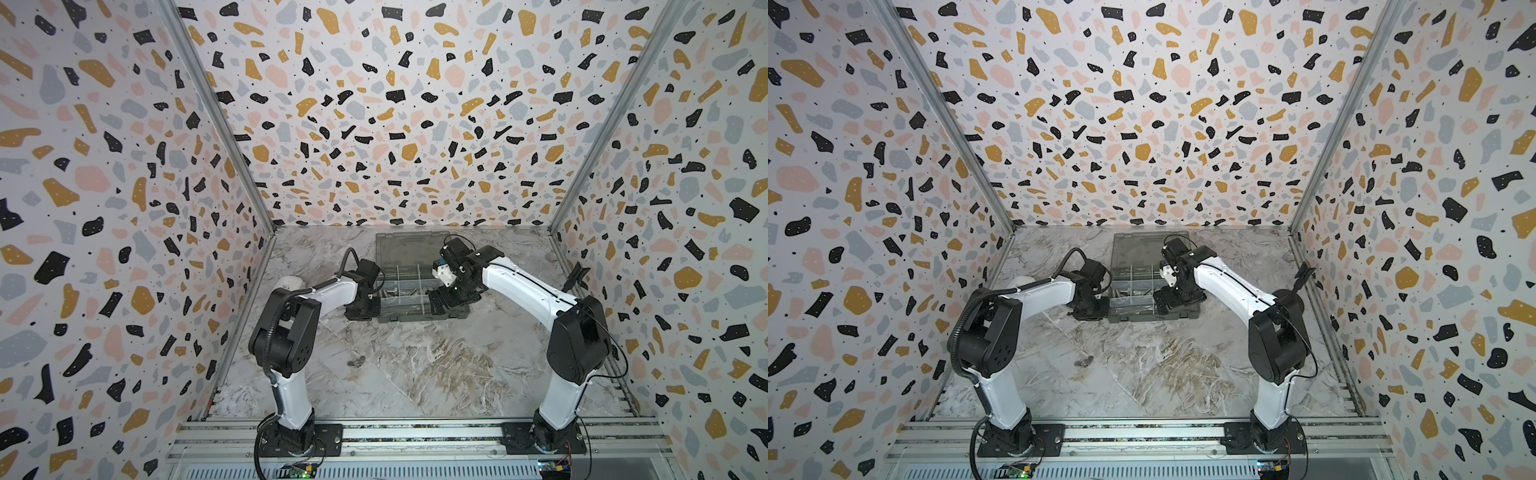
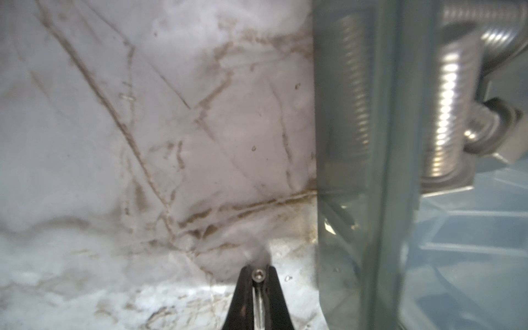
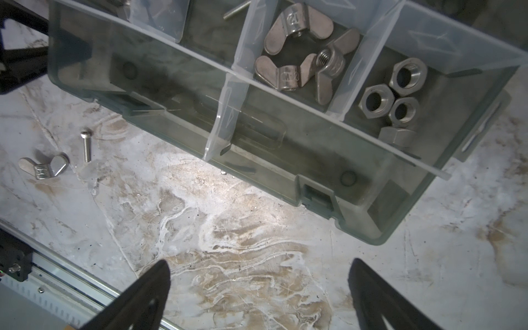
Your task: Sort the screws and nuts into containers
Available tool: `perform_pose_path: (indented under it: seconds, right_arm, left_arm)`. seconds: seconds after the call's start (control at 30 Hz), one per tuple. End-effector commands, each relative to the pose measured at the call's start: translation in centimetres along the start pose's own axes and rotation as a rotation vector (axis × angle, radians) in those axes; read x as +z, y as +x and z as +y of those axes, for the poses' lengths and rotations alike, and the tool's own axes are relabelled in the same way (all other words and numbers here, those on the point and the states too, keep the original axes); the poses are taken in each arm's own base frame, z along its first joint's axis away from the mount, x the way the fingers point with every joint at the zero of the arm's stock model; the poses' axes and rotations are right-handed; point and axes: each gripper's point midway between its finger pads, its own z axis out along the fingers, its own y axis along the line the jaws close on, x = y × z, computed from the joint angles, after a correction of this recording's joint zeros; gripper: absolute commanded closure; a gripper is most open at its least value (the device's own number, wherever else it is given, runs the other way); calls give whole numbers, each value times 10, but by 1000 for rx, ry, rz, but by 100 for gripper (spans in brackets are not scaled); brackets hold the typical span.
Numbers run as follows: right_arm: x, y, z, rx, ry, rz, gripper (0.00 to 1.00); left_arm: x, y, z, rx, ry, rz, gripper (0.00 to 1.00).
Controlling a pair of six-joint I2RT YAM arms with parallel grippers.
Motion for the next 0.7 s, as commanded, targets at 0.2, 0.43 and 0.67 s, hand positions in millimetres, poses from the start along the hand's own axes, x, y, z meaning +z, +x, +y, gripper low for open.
perform_pose_path:
  seconds: [0.2,0.43,0.67]
  right_arm:
    - [-18,-7,3,-14,-9,-48,2]
    - [-20,-9,0,-7,-7,-60,2]
    - [-23,-4,-6,13,-3,-69,2]
  left_arm:
    - [-31,-22,-2,53,-48,-14,98]
    - [-55,-46,-18,63,-7,-59,97]
    - [-64,-70,-62,127,75,-91,96]
